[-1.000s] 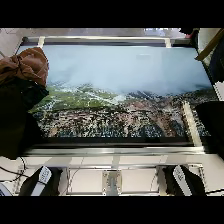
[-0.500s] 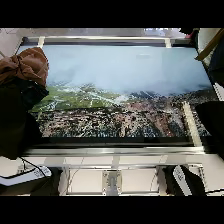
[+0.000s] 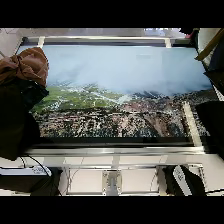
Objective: Fold the clothes and pants, and hang the long-sleeved shirts on hangers.
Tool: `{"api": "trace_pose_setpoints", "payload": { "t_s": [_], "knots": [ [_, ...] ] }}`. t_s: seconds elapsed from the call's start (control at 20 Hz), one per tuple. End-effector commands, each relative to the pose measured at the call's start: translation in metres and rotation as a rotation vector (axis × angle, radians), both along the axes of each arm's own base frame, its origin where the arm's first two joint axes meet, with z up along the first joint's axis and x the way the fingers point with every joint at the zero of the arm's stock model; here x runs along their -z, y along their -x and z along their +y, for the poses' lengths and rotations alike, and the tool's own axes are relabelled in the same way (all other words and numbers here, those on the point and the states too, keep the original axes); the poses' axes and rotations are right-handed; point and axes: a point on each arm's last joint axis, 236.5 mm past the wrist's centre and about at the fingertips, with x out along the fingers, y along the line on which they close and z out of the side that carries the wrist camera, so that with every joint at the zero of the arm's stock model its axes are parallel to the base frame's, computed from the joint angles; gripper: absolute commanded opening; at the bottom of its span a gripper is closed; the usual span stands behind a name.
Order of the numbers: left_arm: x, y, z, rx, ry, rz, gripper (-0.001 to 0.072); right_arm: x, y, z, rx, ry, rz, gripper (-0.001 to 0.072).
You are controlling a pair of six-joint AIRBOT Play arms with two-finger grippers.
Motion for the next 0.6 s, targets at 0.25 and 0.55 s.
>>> {"api": "trace_pose_setpoints", "payload": {
  "t_s": [0.25,0.55],
  "knots": [
    [-0.133,-0.056,-0.086,0.075,0.018,-0.475,0.0029,-0.005,0.002,-0.003,-0.028,0.085,-0.021,0.0635],
    [-0.275,-0.109,-0.355,0.633,0.502,-1.037,0.0030,-0.034,0.011,-0.032,0.017,0.316,-0.054,0.0635]
  ]
}}
